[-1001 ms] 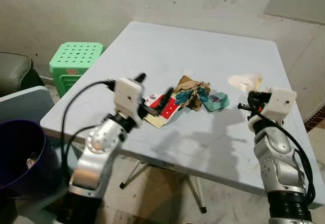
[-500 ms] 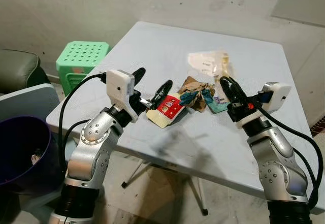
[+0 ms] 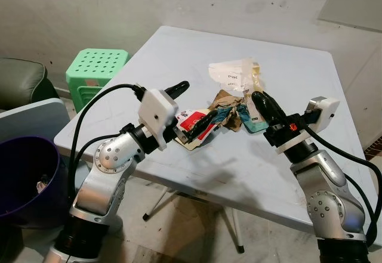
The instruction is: Picking trash to rubbish bin
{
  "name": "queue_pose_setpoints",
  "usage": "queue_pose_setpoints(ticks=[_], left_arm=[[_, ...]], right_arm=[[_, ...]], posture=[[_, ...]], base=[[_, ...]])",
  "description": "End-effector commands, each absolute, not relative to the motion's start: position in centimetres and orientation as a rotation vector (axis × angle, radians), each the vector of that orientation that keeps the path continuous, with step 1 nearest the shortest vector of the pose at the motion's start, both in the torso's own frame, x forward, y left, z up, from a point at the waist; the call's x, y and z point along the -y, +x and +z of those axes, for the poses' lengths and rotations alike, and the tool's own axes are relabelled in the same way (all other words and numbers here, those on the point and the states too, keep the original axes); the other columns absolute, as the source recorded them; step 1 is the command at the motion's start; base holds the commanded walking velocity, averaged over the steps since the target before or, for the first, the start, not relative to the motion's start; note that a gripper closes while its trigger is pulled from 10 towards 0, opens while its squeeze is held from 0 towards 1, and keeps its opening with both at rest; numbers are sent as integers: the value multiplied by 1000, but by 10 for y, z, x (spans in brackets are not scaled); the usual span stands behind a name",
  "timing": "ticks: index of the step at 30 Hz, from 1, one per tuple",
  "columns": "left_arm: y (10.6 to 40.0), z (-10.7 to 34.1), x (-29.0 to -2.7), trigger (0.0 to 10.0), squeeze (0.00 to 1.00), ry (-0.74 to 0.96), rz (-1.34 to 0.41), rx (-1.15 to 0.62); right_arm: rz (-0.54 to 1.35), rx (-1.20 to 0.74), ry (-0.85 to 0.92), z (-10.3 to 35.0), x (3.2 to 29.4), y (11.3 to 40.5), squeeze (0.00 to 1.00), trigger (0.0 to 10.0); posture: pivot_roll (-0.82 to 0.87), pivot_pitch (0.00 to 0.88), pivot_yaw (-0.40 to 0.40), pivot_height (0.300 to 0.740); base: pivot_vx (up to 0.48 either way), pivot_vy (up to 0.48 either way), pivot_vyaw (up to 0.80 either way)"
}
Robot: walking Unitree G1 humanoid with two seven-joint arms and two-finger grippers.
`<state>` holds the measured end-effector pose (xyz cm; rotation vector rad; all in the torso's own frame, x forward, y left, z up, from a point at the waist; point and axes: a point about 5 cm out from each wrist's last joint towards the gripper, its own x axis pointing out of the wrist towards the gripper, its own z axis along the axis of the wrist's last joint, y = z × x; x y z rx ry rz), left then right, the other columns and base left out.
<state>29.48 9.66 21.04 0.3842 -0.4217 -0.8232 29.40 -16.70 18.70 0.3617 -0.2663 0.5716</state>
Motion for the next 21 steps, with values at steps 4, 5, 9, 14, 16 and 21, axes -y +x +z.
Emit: queue_pose_setpoints(ticks=[4,5,9,14,16,21], left_arm=[[298,224,-104,10000,0,569,-804,516],[298,224,-104,10000,0,569,-804,516],[303,224,-110,10000,0,698,-799,563],[303,219,-110,10000,0,722,-819,563],[303,217,-110,10000,0,722,-830,559],[304,215,-110,10000,0,742,-829,574]], right_arm=[[627,277,325,194,168,287,0,10000],[627,277,325,194,168,287,0,10000],[712,250,293,196,167,278,0,10000],[781,227,279,198,165,271,0,10000],[803,215,273,198,165,269,0,10000],[894,185,263,200,161,261,0,10000]], posture=[[-4,55,-28,740],[-4,55,-28,740],[-5,61,-29,740],[-9,62,-28,740],[-10,63,-27,740],[-11,63,-26,740]], base=[[0,0,0],[0,0,0],[0,0,0],[0,0,0],[0,0,0],[0,0,0]])
